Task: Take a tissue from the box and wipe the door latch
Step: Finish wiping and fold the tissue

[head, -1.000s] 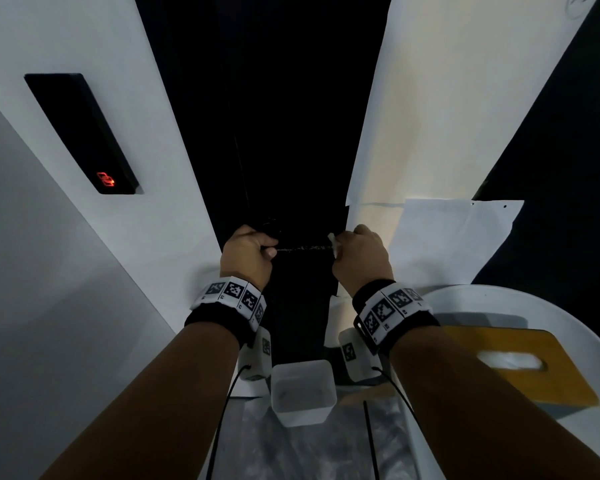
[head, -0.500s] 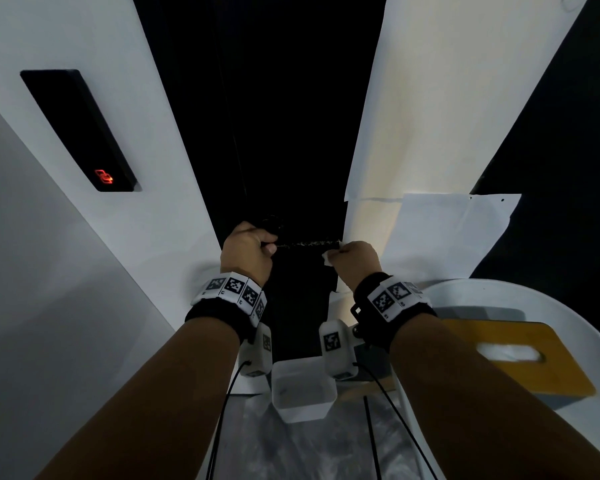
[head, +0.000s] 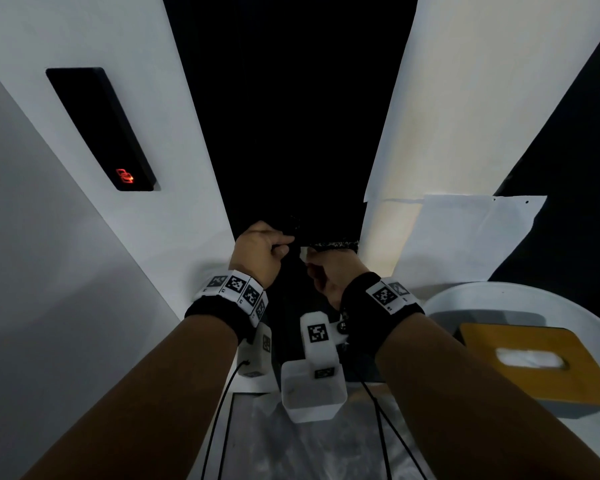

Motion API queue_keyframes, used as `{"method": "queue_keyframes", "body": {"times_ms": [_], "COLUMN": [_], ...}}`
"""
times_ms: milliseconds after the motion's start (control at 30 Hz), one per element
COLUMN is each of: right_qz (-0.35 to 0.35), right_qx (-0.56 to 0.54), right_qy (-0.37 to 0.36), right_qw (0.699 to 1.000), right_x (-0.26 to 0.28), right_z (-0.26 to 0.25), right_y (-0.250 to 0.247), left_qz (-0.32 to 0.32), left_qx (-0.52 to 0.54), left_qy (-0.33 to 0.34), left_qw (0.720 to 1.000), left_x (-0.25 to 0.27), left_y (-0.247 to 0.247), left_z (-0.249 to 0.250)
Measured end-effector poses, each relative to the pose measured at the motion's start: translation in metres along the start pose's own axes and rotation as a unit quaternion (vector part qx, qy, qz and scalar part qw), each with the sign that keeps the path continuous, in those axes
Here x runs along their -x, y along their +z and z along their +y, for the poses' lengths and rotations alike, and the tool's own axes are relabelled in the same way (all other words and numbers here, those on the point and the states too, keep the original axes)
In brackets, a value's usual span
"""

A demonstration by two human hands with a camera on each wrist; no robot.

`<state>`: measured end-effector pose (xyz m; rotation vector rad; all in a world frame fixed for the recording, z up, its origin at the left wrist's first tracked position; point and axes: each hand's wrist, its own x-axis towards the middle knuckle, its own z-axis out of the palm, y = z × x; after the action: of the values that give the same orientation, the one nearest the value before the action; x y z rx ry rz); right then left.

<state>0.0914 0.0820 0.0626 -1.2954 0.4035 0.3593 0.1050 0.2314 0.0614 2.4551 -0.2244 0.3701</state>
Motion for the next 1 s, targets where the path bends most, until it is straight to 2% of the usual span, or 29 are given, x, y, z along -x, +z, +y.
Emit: {"method": "queue_keyframes", "body": {"times_ms": [167,267,300,333,400,433,500,600,700,833,1000], "right_qz": [-0.059,-0.048,-0.03,-0.006,0.056,0.076,0.085,0.061,0.042,0.061,0.092], "right_qx": [0.076,0.181,0.246,0.329,0.472,0.505,0.533,0.588,0.621,0.647,0.632], "right_qy": [-0.017,-0.1,-0.15,-0.204,-0.298,-0.332,-0.359,-0.352,-0.335,-0.347,-0.336], "right_qw": [0.995,0.977,0.957,0.922,0.828,0.793,0.762,0.726,0.707,0.677,0.692], "right_x": [0.015,0.029,0.032,0.033,0.033,0.03,0.022,0.011,0.009,0.01,0.014], "right_z": [-0.007,-0.028,-0.035,-0.04,-0.045,-0.045,-0.042,-0.029,-0.017,-0.013,-0.021], "right_y": [-0.001,-0.006,-0.008,-0.01,-0.01,-0.01,-0.01,-0.003,0.009,0.012,-0.024], "left_qz": [0.007,0.01,0.012,0.013,0.014,0.013,0.011,0.012,0.019,0.02,0.01], "left_qx": [0.002,-0.012,-0.016,-0.016,-0.015,-0.016,-0.021,-0.03,-0.034,-0.026,-0.012], "left_qy": [0.013,0.021,0.023,0.021,0.012,0.01,0.007,0.011,0.014,0.0,-0.012], "left_qw": [1.0,1.0,1.0,1.0,1.0,1.0,1.0,0.999,0.999,0.999,1.0], "left_x": [-0.001,-0.001,-0.001,-0.001,0.0,0.0,-0.001,0.0,0.0,0.0,0.002], "left_y": [0.001,0.002,0.003,0.003,0.004,0.005,0.005,0.004,0.003,0.003,0.003], "left_z": [-0.002,-0.002,-0.002,-0.002,-0.002,-0.002,-0.003,-0.001,0.0,0.001,0.003]}}
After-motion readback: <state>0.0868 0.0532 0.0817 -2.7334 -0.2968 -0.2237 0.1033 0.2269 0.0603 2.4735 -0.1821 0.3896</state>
